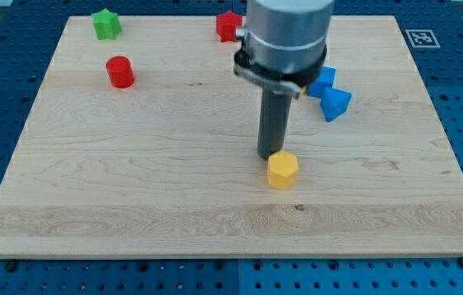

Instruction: Move the yellow hexagon below the blue blocks

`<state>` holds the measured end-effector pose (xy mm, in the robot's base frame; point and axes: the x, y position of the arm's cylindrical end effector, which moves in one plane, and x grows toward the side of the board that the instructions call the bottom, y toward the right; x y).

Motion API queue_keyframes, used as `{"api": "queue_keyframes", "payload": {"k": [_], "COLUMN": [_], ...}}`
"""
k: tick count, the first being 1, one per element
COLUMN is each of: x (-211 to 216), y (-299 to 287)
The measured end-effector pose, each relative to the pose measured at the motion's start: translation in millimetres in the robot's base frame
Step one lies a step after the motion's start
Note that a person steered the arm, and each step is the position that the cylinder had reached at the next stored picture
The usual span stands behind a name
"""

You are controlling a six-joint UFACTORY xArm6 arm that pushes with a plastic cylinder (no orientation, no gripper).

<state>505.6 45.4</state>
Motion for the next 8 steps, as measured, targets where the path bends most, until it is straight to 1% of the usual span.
{"api": "queue_keyframes", "payload": {"k": [1,2,3,6,8], "x": [24,48,57,59,48], "y": [-7,-49,-42,72,82]}}
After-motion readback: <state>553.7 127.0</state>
